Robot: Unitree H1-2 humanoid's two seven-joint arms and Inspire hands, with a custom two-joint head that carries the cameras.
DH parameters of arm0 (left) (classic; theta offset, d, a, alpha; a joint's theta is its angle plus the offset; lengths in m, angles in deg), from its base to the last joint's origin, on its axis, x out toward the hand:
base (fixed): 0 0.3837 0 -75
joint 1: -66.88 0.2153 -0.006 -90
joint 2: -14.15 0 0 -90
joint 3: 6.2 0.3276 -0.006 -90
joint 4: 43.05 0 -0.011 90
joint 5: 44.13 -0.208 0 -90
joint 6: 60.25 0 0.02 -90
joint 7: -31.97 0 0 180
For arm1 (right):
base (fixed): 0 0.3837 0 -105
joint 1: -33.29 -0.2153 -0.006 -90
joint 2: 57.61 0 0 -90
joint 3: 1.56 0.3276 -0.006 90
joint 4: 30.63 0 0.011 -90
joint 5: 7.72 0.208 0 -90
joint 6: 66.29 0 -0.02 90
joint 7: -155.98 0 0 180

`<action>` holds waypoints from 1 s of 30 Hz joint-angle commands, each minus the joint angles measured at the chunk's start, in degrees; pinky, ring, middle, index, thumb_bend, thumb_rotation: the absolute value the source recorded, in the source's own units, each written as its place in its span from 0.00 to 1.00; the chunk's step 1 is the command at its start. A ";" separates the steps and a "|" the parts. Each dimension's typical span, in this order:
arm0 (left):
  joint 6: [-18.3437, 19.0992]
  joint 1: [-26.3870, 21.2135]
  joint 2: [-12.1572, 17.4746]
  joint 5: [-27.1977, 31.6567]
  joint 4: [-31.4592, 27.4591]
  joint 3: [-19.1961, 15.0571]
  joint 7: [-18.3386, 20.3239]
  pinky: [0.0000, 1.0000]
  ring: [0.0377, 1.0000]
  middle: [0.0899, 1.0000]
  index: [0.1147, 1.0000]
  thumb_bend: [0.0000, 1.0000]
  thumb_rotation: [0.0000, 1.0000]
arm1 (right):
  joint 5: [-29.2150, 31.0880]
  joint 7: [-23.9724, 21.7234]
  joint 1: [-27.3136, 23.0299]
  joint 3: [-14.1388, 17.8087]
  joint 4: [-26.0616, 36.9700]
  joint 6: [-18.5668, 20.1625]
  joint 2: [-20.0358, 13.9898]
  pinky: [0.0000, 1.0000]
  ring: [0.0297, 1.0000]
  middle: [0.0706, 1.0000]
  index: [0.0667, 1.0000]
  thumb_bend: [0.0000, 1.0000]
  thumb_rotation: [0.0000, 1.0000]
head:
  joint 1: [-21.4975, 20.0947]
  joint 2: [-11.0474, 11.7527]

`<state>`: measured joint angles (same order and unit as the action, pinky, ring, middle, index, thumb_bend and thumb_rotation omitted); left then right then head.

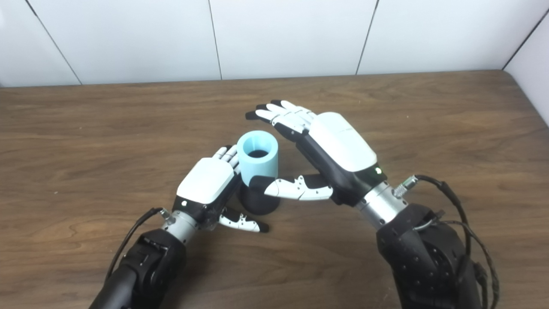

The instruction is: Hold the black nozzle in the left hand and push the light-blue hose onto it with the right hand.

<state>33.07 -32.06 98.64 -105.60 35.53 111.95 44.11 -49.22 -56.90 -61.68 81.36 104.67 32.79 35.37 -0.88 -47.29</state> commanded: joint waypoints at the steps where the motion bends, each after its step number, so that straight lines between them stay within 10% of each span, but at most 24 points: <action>1: -0.63 -1.88 -0.24 0.35 -2.70 -1.03 -0.75 1.00 1.00 1.00 1.00 1.00 0.41 | -0.21 1.15 -0.66 0.07 0.97 -0.26 0.18 0.90 0.94 0.90 0.84 0.53 0.97 | 0.02 -0.10; 17: 2.08 -2.53 0.65 13.12 -4.93 -13.21 0.39 1.00 1.00 1.00 1.00 1.00 0.55 | 0.59 6.17 1.60 2.14 -2.68 -1.44 -0.24 0.88 0.94 0.92 0.90 0.54 1.00 | 0.23 0.19; 30: 2.13 0.98 3.51 29.90 -7.98 -26.43 -1.58 0.88 0.97 0.99 1.00 1.00 0.71 | 17.67 19.57 6.91 8.77 -16.05 -5.52 1.45 0.88 0.95 0.97 1.00 0.62 1.00 | -0.69 0.40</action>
<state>37.30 -30.91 101.45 -77.09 29.34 86.17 44.42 -33.38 -39.33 -53.89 89.68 87.77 28.00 36.38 -1.41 -46.85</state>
